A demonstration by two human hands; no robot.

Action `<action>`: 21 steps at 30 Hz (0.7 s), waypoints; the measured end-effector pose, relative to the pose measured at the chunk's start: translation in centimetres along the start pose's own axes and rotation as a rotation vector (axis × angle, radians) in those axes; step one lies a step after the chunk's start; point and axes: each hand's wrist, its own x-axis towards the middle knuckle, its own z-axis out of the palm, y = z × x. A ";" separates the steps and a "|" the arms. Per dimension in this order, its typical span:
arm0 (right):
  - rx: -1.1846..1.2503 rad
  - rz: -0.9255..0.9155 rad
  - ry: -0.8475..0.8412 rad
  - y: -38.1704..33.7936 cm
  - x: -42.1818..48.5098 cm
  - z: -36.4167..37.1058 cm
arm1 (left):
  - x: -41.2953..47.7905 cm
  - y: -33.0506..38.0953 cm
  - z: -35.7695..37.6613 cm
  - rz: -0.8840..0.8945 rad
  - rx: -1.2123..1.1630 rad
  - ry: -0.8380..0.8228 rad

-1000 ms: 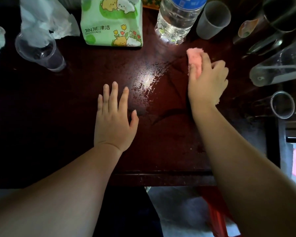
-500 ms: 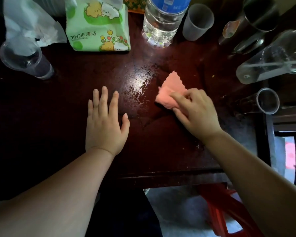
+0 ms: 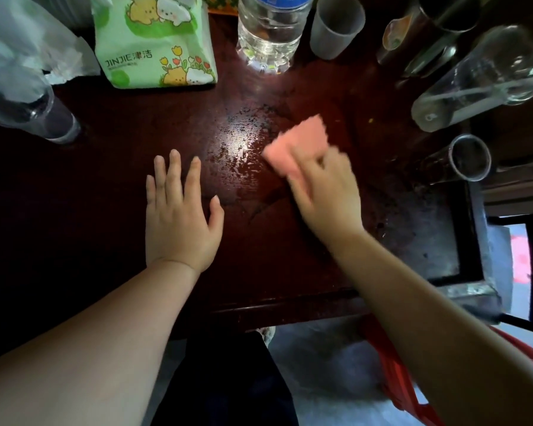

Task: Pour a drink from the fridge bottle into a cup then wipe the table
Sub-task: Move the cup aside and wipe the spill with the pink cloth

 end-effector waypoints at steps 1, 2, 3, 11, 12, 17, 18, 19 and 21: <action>0.026 -0.061 -0.050 0.3 -1.9 -0.5 | 0.0 0.0 0.0 -0.002 -0.003 0.002; 0.034 -0.110 -0.103 1.0 -3.6 -1.1 | 0.0 0.0 -0.1 0.000 -0.008 0.006; 0.025 -0.147 -0.150 2.0 -5.1 -1.7 | 0.0 0.0 -0.1 0.003 -0.011 0.008; -0.051 0.235 0.045 7.9 -4.8 -2.8 | 0.0 -0.1 0.0 0.006 -0.011 0.020; -0.044 0.352 0.095 7.5 -3.4 -2.4 | 0.0 -0.2 0.0 0.008 -0.011 0.022; -0.034 0.653 0.195 3.4 4.1 -0.1 | 0.1 -0.3 0.3 0.017 -0.007 0.035; -0.053 0.599 0.178 2.0 4.7 0.4 | 0.0 -0.2 0.3 0.018 -0.009 0.036; -0.060 0.527 0.162 0.5 4.9 0.9 | 0.0 -0.2 0.3 0.020 -0.010 0.036; -0.033 0.382 0.147 -2.2 4.0 1.6 | 0.0 -0.2 0.4 0.026 -0.012 0.046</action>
